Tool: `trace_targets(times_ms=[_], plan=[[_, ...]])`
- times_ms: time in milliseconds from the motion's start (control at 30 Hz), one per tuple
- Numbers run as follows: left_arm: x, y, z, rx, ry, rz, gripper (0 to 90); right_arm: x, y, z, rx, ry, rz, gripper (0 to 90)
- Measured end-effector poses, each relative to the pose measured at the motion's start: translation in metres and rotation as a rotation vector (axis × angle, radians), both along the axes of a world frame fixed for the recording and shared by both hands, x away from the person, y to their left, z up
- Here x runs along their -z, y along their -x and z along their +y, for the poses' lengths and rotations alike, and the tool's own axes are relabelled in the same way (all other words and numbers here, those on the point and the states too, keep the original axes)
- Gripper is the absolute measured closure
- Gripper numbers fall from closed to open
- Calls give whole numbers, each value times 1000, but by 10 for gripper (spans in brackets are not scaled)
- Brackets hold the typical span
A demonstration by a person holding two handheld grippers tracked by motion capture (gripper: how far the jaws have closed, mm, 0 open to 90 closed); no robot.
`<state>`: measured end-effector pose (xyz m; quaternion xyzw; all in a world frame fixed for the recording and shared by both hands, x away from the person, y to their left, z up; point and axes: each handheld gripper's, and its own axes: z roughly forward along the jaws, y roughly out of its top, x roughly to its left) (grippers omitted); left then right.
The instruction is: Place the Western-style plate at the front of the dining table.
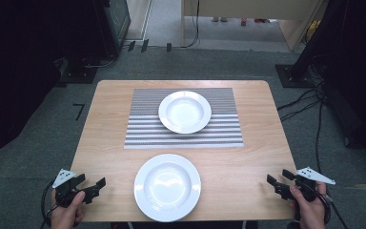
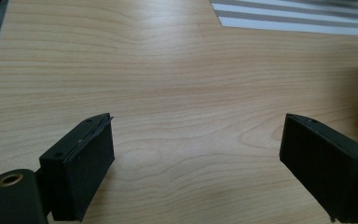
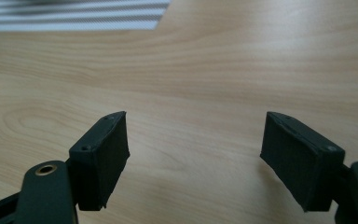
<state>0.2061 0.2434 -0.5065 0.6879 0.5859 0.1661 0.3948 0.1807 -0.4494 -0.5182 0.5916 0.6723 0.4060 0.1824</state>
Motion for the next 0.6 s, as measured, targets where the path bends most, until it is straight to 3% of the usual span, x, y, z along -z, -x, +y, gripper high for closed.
trace_targets(times_ms=[133, 267, 433, 500, 600], plan=[[5, -2, -1, -8, -48, 16, 99, 4, -1, -1, 5, 25, 32, 222], [7, -2, -6, 0, -96, 17, 99, 5, -3, 5, -4, 88, 24, 212], [9, -2, -16, -2, -193, 8, 99, 7, -4, 18, -25, 221, 20, 154], [10, -2, -21, 2, -247, 5, 99, 7, -5, 20, -25, 220, 25, 140], [11, -2, -22, 6, -246, -4, 94, 7, -6, 20, -24, 221, 25, 139]])
